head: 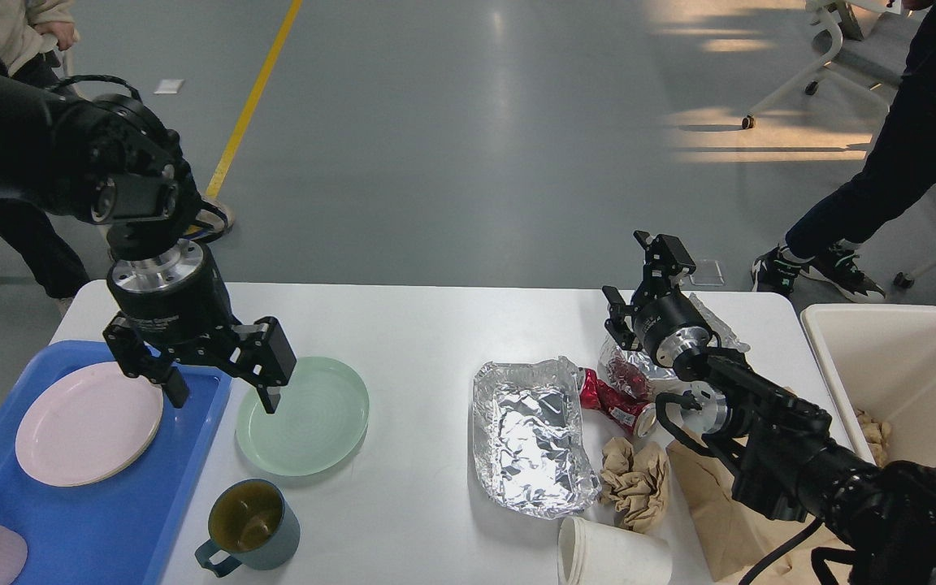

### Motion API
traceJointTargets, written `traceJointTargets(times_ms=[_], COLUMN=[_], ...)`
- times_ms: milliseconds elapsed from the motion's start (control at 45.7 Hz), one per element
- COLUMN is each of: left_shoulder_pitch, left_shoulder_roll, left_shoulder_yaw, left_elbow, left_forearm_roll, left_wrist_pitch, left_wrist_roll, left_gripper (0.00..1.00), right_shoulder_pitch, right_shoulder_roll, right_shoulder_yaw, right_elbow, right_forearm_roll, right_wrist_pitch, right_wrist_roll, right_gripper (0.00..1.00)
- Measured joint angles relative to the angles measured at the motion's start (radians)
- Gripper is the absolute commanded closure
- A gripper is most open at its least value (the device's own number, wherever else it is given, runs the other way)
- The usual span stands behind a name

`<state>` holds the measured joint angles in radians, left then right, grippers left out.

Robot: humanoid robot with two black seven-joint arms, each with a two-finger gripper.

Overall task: Tidy desktop
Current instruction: 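Move the left gripper down over the dark teal mug of tea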

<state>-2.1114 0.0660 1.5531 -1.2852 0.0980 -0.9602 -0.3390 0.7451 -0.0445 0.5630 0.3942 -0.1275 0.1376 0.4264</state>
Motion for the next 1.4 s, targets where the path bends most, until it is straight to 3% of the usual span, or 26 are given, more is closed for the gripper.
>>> traceJointTargets(times_ms=[306, 591, 854, 1401], left_shoulder_pitch=[0.12, 0.275, 0.413, 0.473], left_shoulder_roll=[-0.168, -0.174, -0.172, -0.176], left_shoulder_yaw=[-0.051, -0.041, -0.04, -0.044], left_elbow=[0.01, 0.103, 0.202, 0.213], left_forearm_roll=[0.003, 0.004, 0.001, -0.001], left_wrist_pitch=[0.0, 0.024, 0.157, 0.189], left_wrist_roll=[0.015, 0.038, 0.039, 0.038], left_gripper=[0.04, 0.04, 0.04, 0.04], right_shoulder_pitch=[0.0, 0.0, 0.0, 0.0], right_shoulder_roll=[0.0, 0.0, 0.0, 0.0], right_shoulder_yaw=[0.0, 0.0, 0.0, 0.0], right_elbow=[0.0, 0.0, 0.0, 0.0], right_forearm_roll=[0.0, 0.0, 0.0, 0.0], right_wrist_pitch=[0.0, 0.0, 0.0, 0.0], right_wrist_roll=[0.0, 0.0, 0.0, 0.0], right_gripper=[0.0, 0.0, 0.0, 0.0])
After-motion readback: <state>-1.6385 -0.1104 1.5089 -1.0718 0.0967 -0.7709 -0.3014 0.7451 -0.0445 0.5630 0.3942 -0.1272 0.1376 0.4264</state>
